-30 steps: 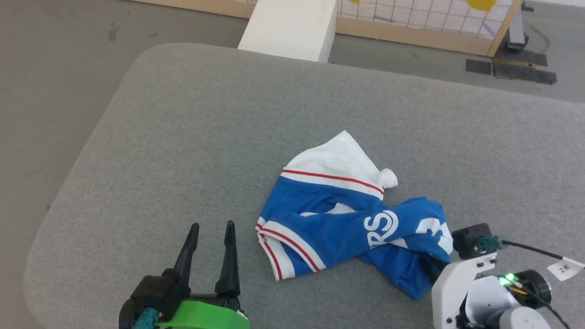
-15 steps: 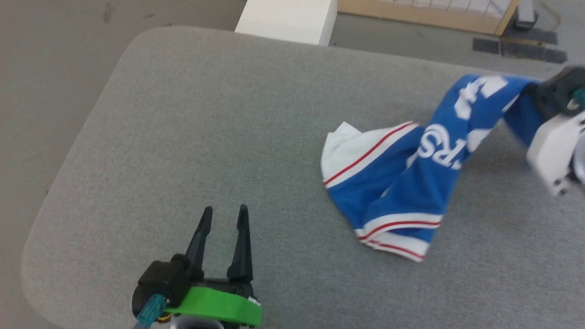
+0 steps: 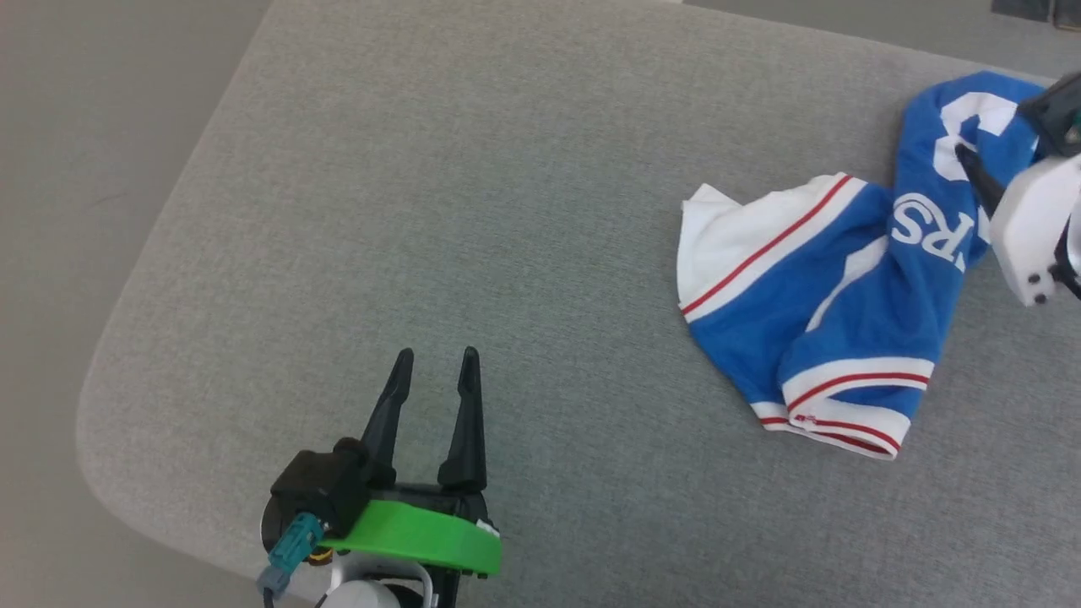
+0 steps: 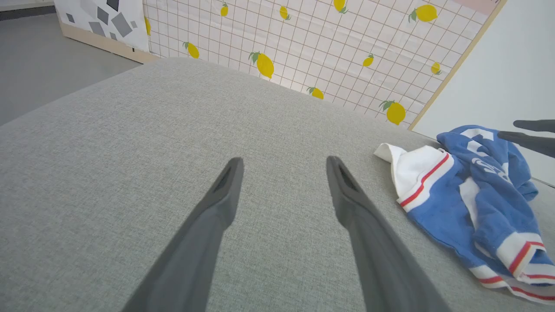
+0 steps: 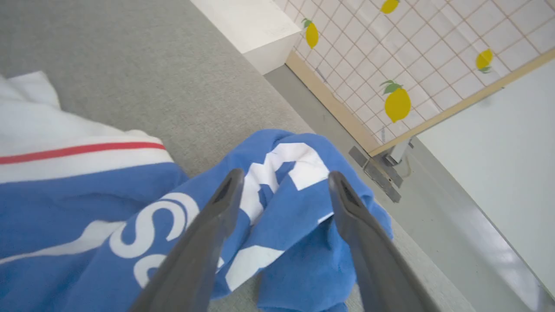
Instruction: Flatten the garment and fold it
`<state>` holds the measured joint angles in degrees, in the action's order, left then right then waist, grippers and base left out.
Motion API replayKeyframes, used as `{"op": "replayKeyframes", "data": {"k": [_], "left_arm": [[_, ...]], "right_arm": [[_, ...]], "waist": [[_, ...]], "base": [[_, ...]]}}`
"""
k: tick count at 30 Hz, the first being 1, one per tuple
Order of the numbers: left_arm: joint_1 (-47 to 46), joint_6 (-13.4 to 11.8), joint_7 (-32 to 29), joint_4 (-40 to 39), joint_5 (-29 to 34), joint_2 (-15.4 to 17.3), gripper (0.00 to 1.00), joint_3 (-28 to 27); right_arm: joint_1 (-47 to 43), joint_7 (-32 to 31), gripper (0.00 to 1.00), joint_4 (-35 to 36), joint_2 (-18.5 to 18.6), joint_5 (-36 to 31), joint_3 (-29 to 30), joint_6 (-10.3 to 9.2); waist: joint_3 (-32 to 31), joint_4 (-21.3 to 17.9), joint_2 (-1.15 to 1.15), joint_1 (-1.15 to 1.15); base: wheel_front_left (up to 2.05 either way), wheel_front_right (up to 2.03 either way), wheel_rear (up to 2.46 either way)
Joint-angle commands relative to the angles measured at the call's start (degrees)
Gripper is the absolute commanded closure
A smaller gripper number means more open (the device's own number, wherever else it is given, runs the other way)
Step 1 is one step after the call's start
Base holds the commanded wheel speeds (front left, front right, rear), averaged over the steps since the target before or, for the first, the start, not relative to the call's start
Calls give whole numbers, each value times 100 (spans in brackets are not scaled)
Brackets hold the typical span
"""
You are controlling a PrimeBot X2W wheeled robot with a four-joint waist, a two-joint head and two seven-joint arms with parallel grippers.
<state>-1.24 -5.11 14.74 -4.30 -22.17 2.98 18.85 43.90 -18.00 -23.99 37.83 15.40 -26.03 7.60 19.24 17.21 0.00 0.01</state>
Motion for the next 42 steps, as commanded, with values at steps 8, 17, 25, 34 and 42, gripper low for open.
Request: {"op": "replayKeyframes", "data": {"k": [8, 17, 25, 34, 42], "left_arm": [[150, 45, 26, -44, 260, -11, 0, -323], [521, 177, 26, -146, 500, -11, 0, -588], [838, 190, 26, -129, 595, -11, 0, -713], [-215, 669, -507, 404, 1189, 457, 0, -440], [-2192, 1091, -2469, 1349, 1263, 708, 0, -19]], "right_arm": [[-949, 705, 0, 922, -786, 408, 1509, -11], [-3798, 1075, 0, 2804, -2585, -176, 3167, -11], [-5455, 1819, 0, 3045, -3488, -179, 3572, -11], [-5395, 2127, 0, 2797, -3494, 134, 3210, -11], [-5262, 2118, 0, 2806, -3495, 120, 3152, -11]], "waist": [[-641, -765, 0, -1], [-886, -1244, 0, -1], [-961, -1530, 0, -1], [-967, -1814, 0, -1], [-596, -1949, 0, -1]], "base": [[0, 0, 0], [0, 0, 0], [0, 0, 0], [0, 0, 0], [0, 0, 0]]}}
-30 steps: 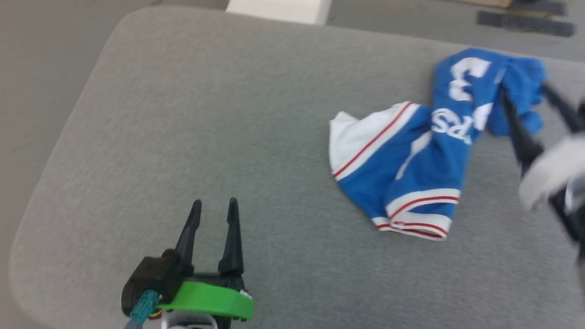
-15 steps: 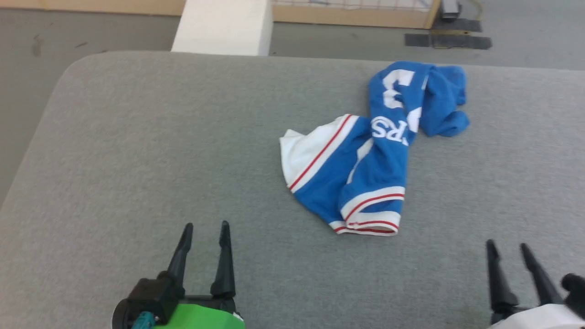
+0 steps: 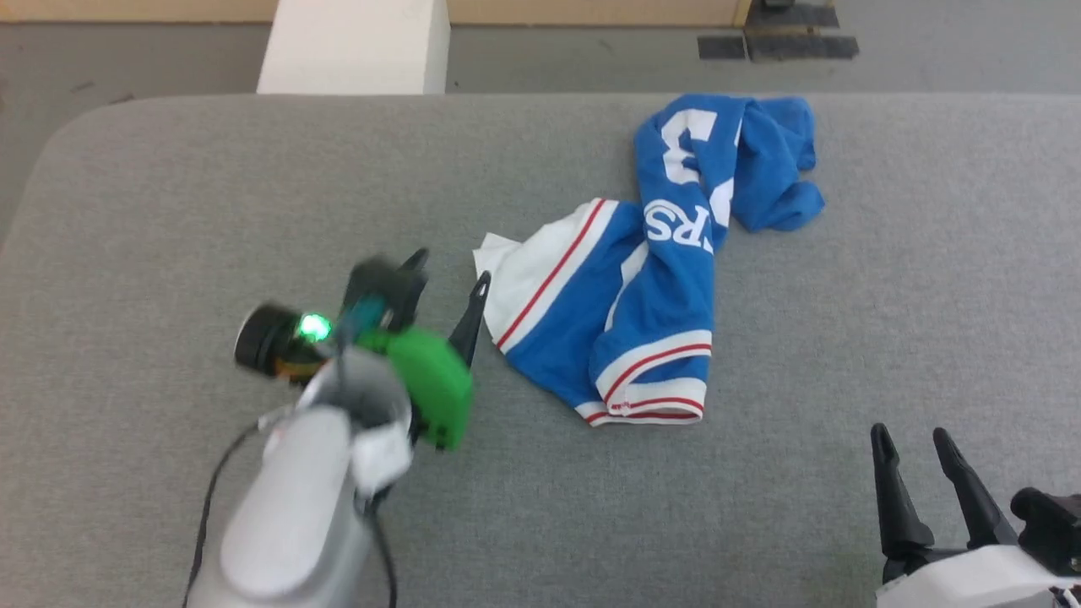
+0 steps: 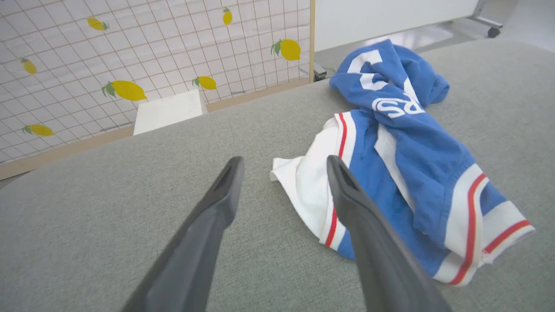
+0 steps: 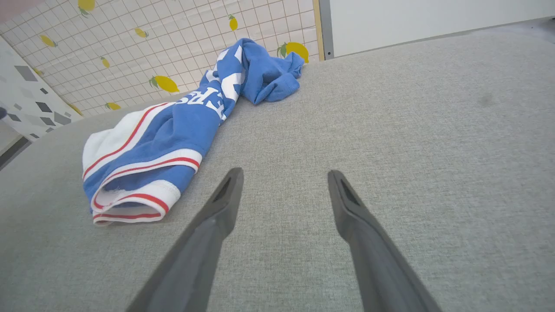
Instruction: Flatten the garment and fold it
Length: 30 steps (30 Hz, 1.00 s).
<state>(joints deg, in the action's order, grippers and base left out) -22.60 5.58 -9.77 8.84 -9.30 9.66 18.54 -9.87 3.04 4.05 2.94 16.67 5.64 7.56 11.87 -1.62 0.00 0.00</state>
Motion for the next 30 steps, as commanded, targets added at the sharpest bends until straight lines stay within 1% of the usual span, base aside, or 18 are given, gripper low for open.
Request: {"op": "replayKeyframes", "data": {"k": [1, 3, 6, 7, 12, 16, 21, 27, 30], "left_arm": [[-280, 55, -310, 233, -53, 53, 0, 75], [-627, 90, -744, 612, -152, 44, 0, 124], [-1032, 17, -1236, 1186, -151, 64, 0, 74], [-1152, -23, -1356, 1377, -223, 23, 0, 10], [-1553, -91, -1578, 2002, -508, -120, 0, -196], [-1761, -54, -1609, 2220, -684, -241, 0, -222], [-1909, 20, -1566, 2262, -700, -193, 0, -117], [-1922, -3, -1282, 2286, -734, -193, 0, -123], [-1863, -49, -1033, 2237, -751, -218, 0, -139]], "right_arm": [[152, 3, 0, 0, -5, 10, -48, -8], [235, -2, 0, -6, -5, 42, -107, -8], [368, 13, 0, -15, -6, 81, -196, -8], [418, 22, 0, -19, -6, 95, -224, -8], [574, 50, 0, -71, -6, 127, -277, -8], [594, 67, 0, -73, -6, 136, -224, -8], [583, 79, 0, -101, -6, 111, -141, -8], [604, 56, 0, -129, -6, 91, -174, -8], [575, 26, 0, -133, -6, 72, -193, -8]], "waist": [[224, -103, 0, 0], [372, -178, 0, 0], [597, -326, 0, 0], [672, -385, 0, 0], [925, -640, 0, 0], [1017, -691, 0, 0], [1014, -608, 0, 0], [806, -339, 0, 0], [633, -181, 0, 0]], "base": [[0, 0, 0], [0, 0, 0], [0, 0, 0], [0, 0, 0], [0, 0, 0], [0, 0, 0], [0, 0, 0], [0, 0, 0], [0, 0, 0]]}}
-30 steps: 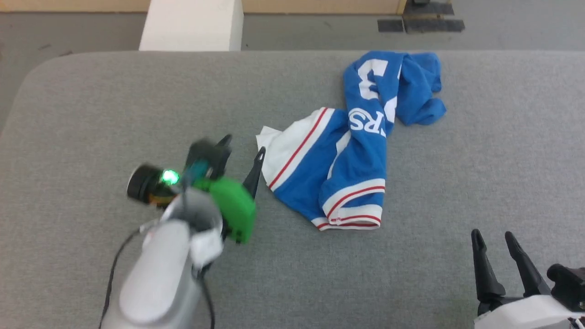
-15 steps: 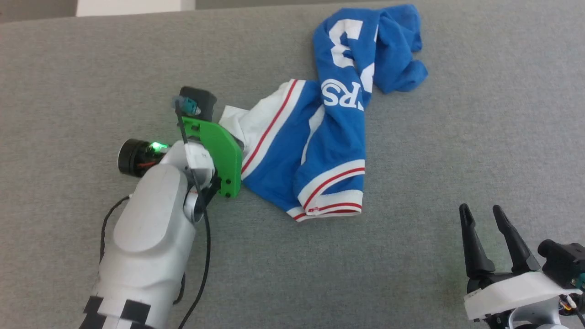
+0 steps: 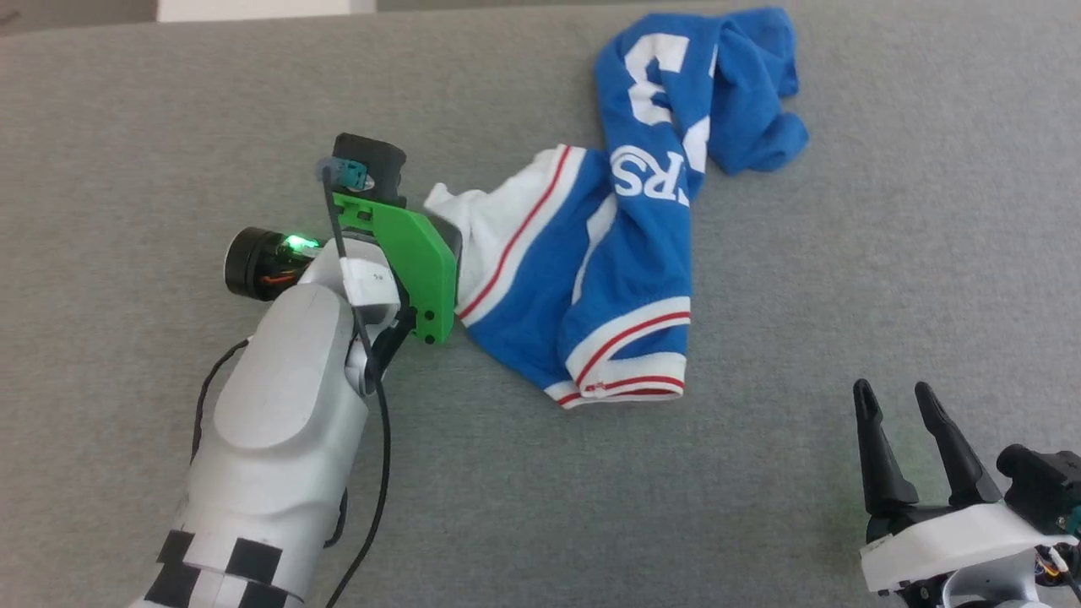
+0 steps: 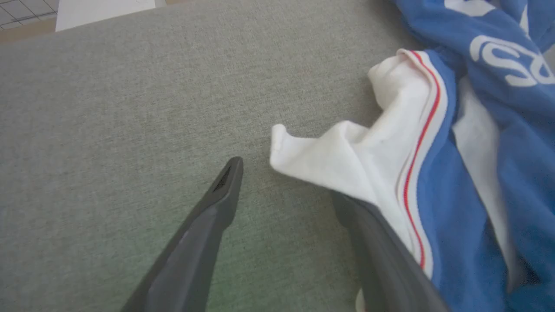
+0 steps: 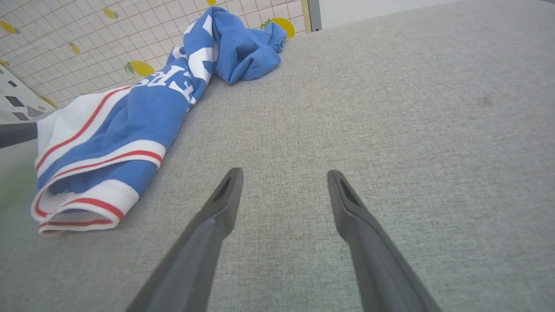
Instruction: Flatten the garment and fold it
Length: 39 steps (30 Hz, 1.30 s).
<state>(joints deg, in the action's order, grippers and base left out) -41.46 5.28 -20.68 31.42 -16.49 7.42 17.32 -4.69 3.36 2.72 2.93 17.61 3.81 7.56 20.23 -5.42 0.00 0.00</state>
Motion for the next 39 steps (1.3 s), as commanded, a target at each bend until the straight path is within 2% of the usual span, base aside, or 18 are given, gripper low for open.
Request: {"op": "replayKeyframes", "data": {"k": [1, 7, 13, 19, 23, 28, 32, 33, 39], "left_arm": [[44, -31, 142, -50, -37, -8, 0, -19], [144, -75, 400, -397, -158, -80, 0, -56], [197, -110, 44, -645, -301, -214, 0, 91], [290, -323, -542, -434, -448, -313, 0, 210], [282, -553, -840, -188, -582, -349, 0, 155], [179, -772, -994, 19, -606, -296, 0, 65], [155, -821, -1079, 169, -633, -244, 0, 43], [152, -780, -1068, 187, -641, -233, 100, 60], [180, -635, -846, 217, -757, -242, 100, 58]], "right_arm": [[40, -13, 0, 0, -5, -27, 1, -8], [-83, -117, 0, 35, -5, -53, -32, -8], [-140, -204, 0, 127, -5, -69, -55, -8], [-121, -269, 0, 188, -5, -71, -75, -8], [-61, -253, 0, 189, -5, -25, -111, -8], [32, -176, 0, 114, -5, 38, -144, -8], [92, -99, 0, 29, -5, 84, -180, -8], [104, -78, 0, 4, -5, 92, -182, -8], [96, -18, 0, -131, -5, 89, -150, -8]], "waist": [[-261, 256, 0, 0], [-530, 494, 0, 0], [-585, 526, 0, 0], [-439, 345, 0, 0], [-283, 147, 0, 0], [-62, -108, 0, 0], [57, -252, 0, 0], [71, -267, 0, 0], [-98, -140, 0, 0]], "base": [[0, 0, 0], [0, 0, 0], [0, 0, 0], [0, 0, 0], [0, 0, 0], [0, 0, 0], [0, 0, 0], [0, 0, 0], [0, 0, 0]]}}
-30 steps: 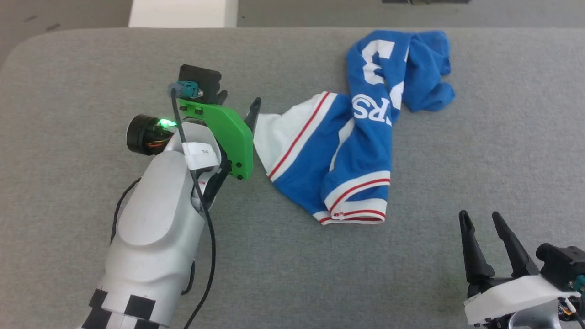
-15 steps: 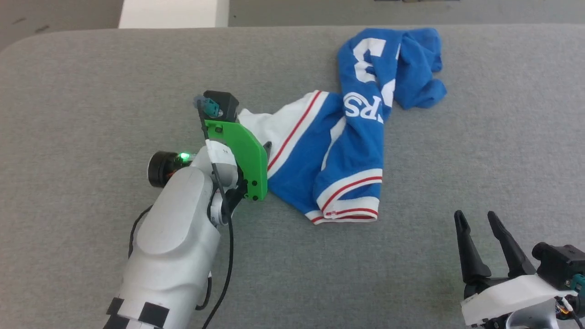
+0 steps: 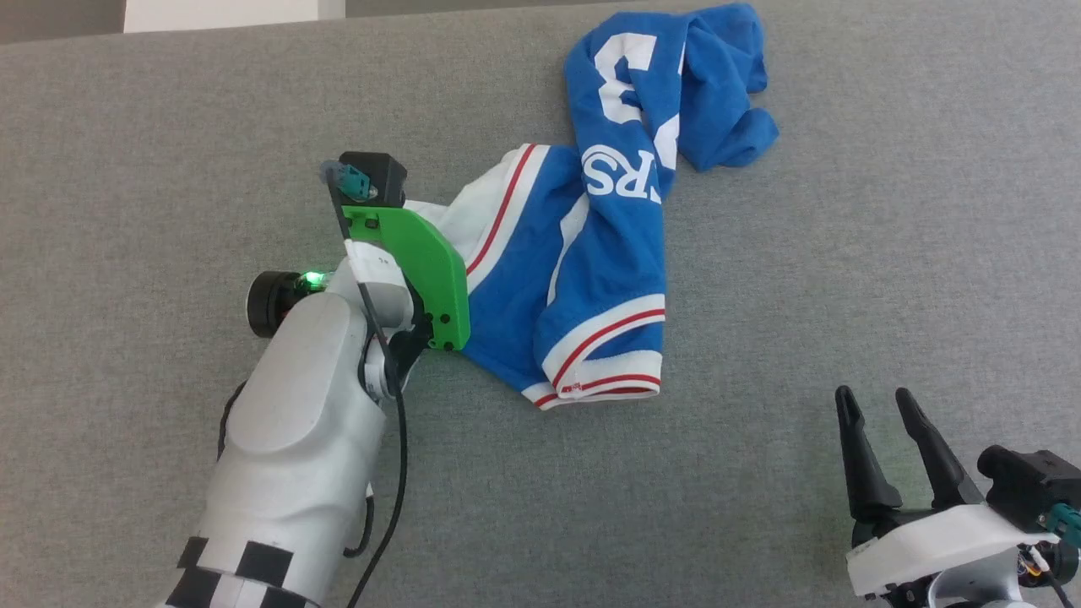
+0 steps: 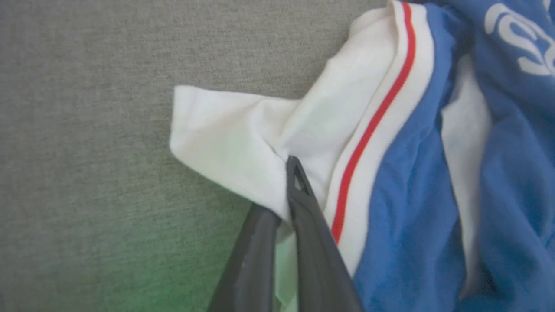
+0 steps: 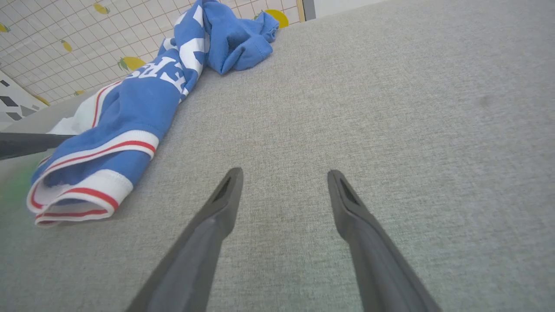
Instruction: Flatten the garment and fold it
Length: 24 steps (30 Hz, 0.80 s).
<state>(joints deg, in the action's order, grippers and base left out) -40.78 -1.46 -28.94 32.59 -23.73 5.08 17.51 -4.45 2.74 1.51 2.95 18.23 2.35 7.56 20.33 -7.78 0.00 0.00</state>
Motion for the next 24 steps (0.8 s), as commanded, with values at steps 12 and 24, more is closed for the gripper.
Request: {"op": "replayKeyframes", "data": {"k": [12, 24], "left_arm": [[2033, -180, 1243, -2189, -923, -156, 100, -453], [4980, -1144, 1910, -3943, -1567, -207, 0, -898]], "right_arm": [[-313, -75, 0, 12, -7, 41, 40, -8], [-425, -170, 0, 37, -7, 111, 56, -8]], "waist": [[-927, 853, 0, 0], [-1044, 1257, 0, 0]], "base": [[0, 0, 0], [0, 0, 0]]}}
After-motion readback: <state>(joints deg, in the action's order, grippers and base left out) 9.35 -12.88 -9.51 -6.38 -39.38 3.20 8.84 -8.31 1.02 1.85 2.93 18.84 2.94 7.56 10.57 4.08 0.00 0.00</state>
